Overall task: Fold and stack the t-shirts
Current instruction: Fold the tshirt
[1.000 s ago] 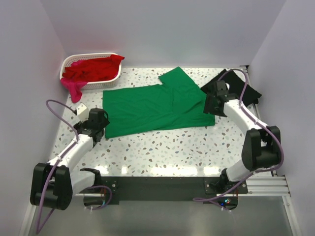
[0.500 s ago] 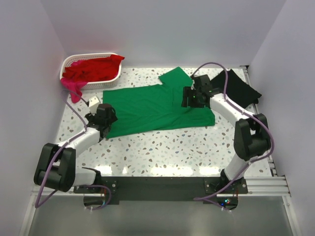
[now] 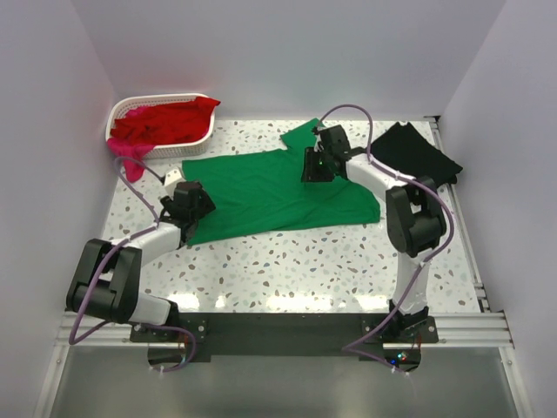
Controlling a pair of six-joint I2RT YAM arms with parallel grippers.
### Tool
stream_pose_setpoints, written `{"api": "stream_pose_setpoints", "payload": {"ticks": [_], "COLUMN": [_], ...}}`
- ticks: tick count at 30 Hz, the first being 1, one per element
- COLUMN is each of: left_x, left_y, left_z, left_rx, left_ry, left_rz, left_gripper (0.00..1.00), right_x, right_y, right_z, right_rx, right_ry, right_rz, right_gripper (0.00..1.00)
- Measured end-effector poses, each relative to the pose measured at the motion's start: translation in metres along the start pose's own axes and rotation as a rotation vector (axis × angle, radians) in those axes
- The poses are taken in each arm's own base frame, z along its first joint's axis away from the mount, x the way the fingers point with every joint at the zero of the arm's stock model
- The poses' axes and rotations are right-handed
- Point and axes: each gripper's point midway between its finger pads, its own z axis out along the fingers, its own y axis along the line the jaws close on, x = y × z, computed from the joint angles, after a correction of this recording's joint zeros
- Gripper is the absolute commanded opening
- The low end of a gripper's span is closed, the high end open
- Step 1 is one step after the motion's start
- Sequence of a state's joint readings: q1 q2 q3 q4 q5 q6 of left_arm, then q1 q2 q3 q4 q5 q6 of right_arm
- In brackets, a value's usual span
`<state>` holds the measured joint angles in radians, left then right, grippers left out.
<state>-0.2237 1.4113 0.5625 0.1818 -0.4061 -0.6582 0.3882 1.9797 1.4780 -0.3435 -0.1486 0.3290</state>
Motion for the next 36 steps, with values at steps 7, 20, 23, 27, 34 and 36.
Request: {"api": "stream_pose_setpoints", "payload": {"ticks": [7,20,23,27,34,36], "left_x": [-0.002,-0.002,-0.002,-0.001,-0.001,-0.001], "left_y": [-0.007,-0.013,-0.014,-0.014,-0.015,-0.015], "left_z": [0.000,0.000,0.000,0.000,0.000,0.000], "left_rx": [0.034,0.063,0.065,0.066,0.071,0.071], "left_ry": [-0.006,0.000,0.002,0.003,0.007,0.007], "left_rz": [-0.010,-0.014,-0.013,-0.013,-0.013,-0.013], "left_gripper": [0.76,0.76,0.76,0.76,0.76,0.76], "right_x": [-0.001,-0.007,-0.007,-0.005,-0.001,-0.001], "right_y": [-0.010,-0.023,-0.025,-0.027,-0.027,-0.027], "right_z": [0.026,0.055,0.054,0.053,0.052,0.052], "right_rx": [0.039,0.102,0.120,0.137,0.145,0.145], "right_ry": [0.015,0.018,0.020,0.027,0.038,0.038], "right_rz": [0.006,0.006,0.002,-0.004,-0.012,-0.014], "right_gripper": [0.37,0.29,0.26,0.25,0.25,0.23]}}
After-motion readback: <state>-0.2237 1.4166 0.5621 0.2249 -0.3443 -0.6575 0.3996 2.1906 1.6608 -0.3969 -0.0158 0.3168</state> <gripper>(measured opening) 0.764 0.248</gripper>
